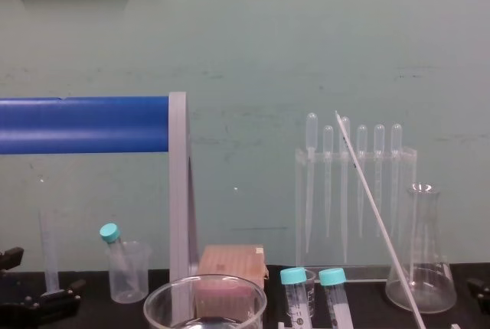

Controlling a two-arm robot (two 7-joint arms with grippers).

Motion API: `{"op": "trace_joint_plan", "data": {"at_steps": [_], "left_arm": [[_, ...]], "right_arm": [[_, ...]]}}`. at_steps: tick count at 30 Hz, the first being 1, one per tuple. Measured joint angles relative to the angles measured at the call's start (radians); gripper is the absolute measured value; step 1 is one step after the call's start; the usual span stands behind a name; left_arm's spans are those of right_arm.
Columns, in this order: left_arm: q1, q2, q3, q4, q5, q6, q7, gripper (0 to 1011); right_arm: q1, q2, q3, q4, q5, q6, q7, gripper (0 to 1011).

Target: Hold the thermometer with one hand and immerse one end into the beaker, then reinsert it into the test tube rack.

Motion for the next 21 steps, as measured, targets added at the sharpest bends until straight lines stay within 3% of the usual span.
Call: {"op": "trace_joint_plan", "data": {"at_steps": [21], "left_arm": [[0.000,0.000,0.000,0.000,0.000,0.000,0.000,1008]], "right_arm": [[0.000,0.000,0.000,0.000,0.000,0.000,0.000,1000]]}}
